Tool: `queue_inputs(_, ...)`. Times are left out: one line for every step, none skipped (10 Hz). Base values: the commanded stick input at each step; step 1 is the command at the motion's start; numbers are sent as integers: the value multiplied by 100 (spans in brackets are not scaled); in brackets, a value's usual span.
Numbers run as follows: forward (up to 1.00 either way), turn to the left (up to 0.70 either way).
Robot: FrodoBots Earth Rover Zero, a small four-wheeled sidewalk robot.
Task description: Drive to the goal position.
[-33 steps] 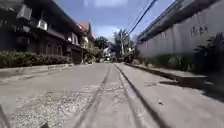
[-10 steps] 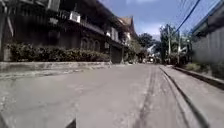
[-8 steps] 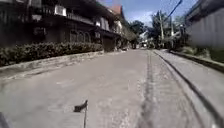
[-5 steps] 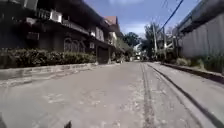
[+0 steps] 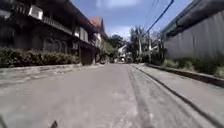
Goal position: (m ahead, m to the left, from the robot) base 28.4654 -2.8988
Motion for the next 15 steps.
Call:
queue_inputs(100, -26)
queue_inputs(100, -26)
queue_inputs(100, -26)
queue_inputs(100, -26)
queue_inputs(100, -26)
queue_inputs(100, -26)
queue_inputs(100, -26)
queue_inputs(100, -26)
queue_inputs(100, -26)
queue_inputs(100, -26)
queue_inputs(100, -26)
queue_inputs(100, -26)
queue_inputs(100, -26)
queue_inputs(100, -26)
queue_inputs(100, -26)
